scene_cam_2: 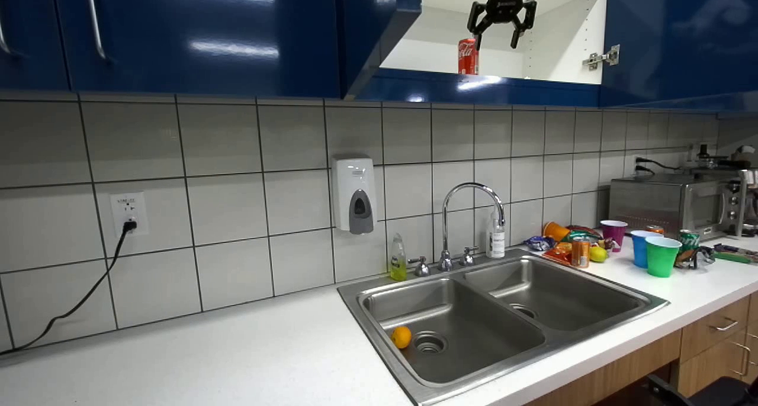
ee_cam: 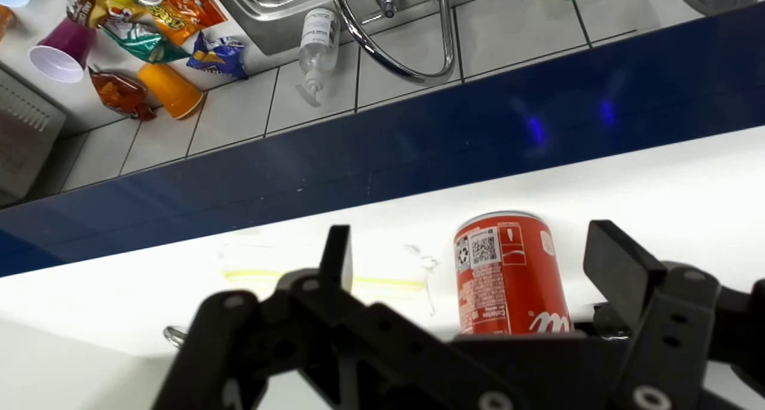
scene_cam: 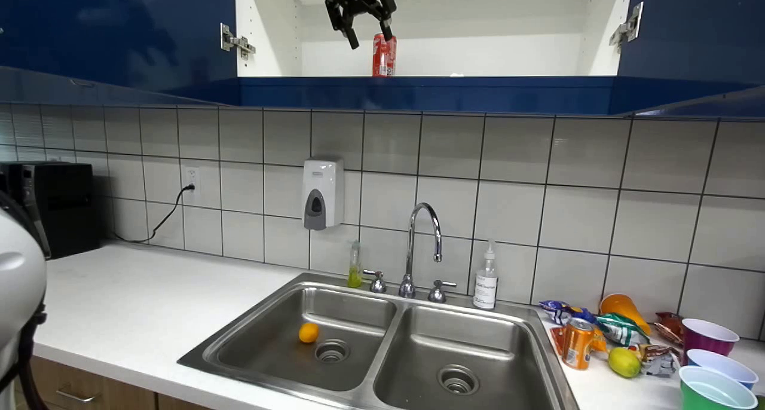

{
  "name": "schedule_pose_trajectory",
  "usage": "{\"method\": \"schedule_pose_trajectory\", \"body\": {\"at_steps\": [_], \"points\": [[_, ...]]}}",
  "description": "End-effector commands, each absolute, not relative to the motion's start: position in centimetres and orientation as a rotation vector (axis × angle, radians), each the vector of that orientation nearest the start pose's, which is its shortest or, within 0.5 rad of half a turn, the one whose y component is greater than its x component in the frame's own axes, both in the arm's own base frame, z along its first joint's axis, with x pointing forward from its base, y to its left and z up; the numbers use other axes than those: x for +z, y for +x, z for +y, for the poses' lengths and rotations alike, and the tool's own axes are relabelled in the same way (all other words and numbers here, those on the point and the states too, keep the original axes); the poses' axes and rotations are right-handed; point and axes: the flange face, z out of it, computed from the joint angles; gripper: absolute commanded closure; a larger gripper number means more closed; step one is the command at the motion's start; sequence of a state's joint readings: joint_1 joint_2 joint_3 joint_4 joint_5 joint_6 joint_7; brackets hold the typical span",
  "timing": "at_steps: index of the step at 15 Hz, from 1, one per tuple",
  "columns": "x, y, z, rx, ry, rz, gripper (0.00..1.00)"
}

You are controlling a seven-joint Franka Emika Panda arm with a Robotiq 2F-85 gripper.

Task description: Put the red can in the sink on the left.

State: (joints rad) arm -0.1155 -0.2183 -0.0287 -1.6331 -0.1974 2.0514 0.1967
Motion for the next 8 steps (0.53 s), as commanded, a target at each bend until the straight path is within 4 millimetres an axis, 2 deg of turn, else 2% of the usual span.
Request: {"method": "schedule_pose_trajectory", "body": {"at_steps": [1,8], "points": [[77.6,52.6,-8.9,-1.086,-3.122,0.436,0.00],[77.1,55.5,-8.4,-1.096,-3.119,0.400,0.00]]}}
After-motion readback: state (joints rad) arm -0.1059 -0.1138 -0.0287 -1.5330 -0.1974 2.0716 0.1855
